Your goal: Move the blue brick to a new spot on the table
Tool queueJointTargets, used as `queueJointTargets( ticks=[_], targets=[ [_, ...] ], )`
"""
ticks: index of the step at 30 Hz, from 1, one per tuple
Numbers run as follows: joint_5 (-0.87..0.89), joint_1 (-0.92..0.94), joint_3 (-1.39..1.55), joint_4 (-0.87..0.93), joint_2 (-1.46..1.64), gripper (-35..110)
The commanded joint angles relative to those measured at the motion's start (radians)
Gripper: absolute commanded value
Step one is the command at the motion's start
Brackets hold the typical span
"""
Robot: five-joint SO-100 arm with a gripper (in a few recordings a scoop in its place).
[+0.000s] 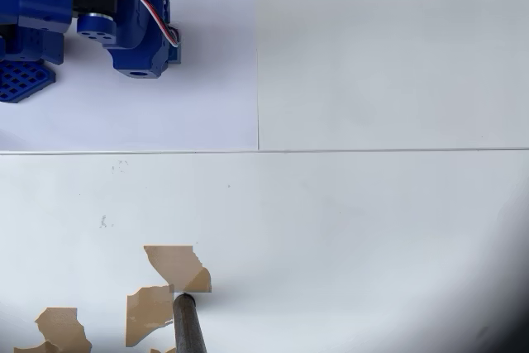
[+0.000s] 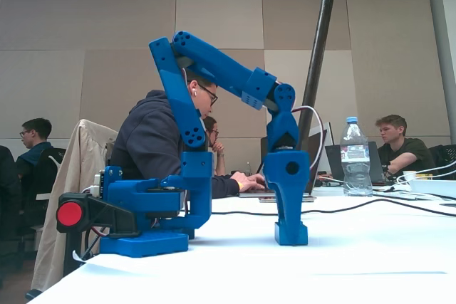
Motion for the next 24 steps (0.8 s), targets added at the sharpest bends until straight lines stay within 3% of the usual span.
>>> queueJointTargets(
  ticks=[1,24],
  targets=[
    [-0.002,-0.012,-0.146,0.094,0.029,3],
    [0.077,-0.044,-1.289,0.428,-0.683,4]
  ],
)
